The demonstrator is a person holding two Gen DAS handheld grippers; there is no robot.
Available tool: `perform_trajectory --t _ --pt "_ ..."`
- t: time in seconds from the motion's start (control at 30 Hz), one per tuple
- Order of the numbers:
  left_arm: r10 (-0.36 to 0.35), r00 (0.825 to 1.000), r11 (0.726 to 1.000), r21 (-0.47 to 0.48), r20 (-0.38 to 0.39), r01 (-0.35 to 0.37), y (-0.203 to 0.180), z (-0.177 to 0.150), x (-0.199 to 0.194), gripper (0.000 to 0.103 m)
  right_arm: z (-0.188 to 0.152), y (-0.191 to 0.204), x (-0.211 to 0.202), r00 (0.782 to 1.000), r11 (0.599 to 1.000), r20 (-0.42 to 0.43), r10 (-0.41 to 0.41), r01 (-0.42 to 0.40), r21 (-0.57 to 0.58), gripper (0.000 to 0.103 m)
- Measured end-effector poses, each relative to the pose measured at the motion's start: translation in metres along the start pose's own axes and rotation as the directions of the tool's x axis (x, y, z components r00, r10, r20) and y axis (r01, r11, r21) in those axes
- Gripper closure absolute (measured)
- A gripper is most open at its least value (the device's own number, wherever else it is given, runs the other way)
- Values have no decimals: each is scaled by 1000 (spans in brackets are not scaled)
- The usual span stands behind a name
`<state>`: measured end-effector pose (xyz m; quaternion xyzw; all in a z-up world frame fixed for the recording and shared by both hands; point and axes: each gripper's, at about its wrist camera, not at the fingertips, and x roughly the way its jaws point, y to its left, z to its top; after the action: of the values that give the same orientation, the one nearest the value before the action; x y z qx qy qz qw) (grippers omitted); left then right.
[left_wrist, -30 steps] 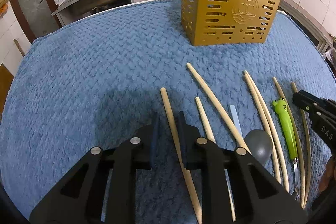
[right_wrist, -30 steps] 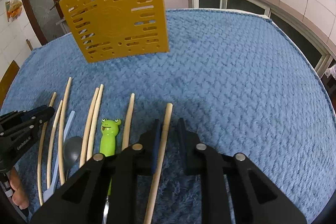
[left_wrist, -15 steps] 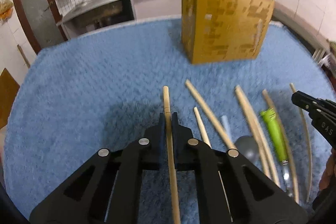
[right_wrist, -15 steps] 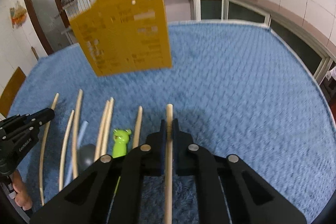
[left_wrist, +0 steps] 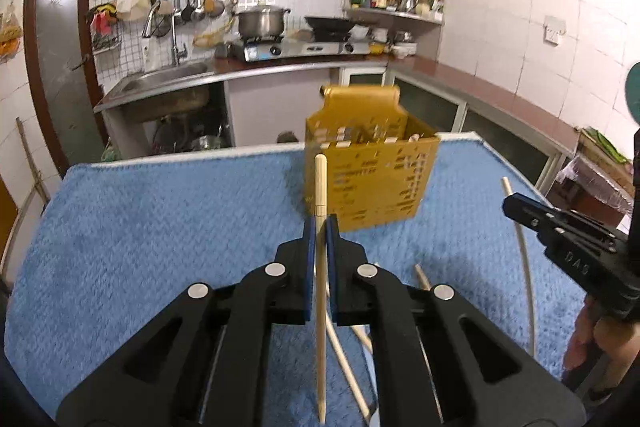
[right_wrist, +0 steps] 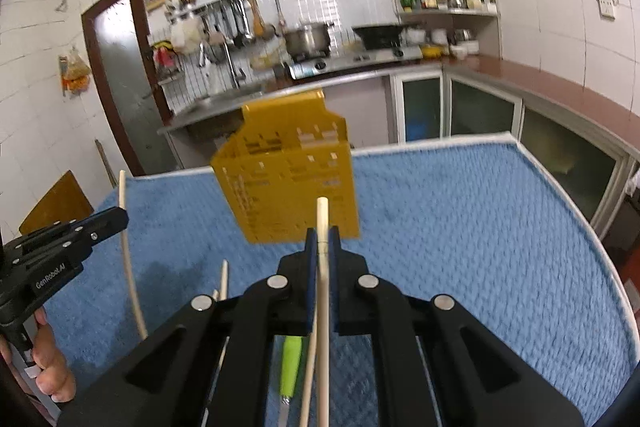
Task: Organize utensils
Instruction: 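Lower the left tool's chopstick into the caddy while the right tool inserts its chopstick, then open both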
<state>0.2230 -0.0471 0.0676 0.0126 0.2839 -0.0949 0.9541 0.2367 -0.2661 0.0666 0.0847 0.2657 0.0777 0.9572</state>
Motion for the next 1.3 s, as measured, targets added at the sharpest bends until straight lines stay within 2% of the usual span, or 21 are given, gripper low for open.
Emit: perform_trajectory --t 0.37,0.63,0.87,1.1,1.2,1.3 --pt "10 999 1000 -3 51 -10 14 37 8 99 38 3 1 992 999 111 51 -50 -15 97" --pt "21 993 1000 5 114 -22 16 82 10 99 83 5 18 975 997 210 73 -66 -38 97" --pt "36 987 999 5 156 -37 20 123 17 99 116 2 35 963 995 250 96 -102 8 97" --pt "28 983 998 -53 180 -18 33 171 30 99 157 9 47 936 995 339 95 -101 1 97" --pt "27 975 998 -62 222 -14 33 192 32 99 177 7 54 918 995 386 89 -100 8 97" --pt "-15 971 996 -82 238 36 32 208 42 99 187 4 65 903 996 425 66 -84 23 97"
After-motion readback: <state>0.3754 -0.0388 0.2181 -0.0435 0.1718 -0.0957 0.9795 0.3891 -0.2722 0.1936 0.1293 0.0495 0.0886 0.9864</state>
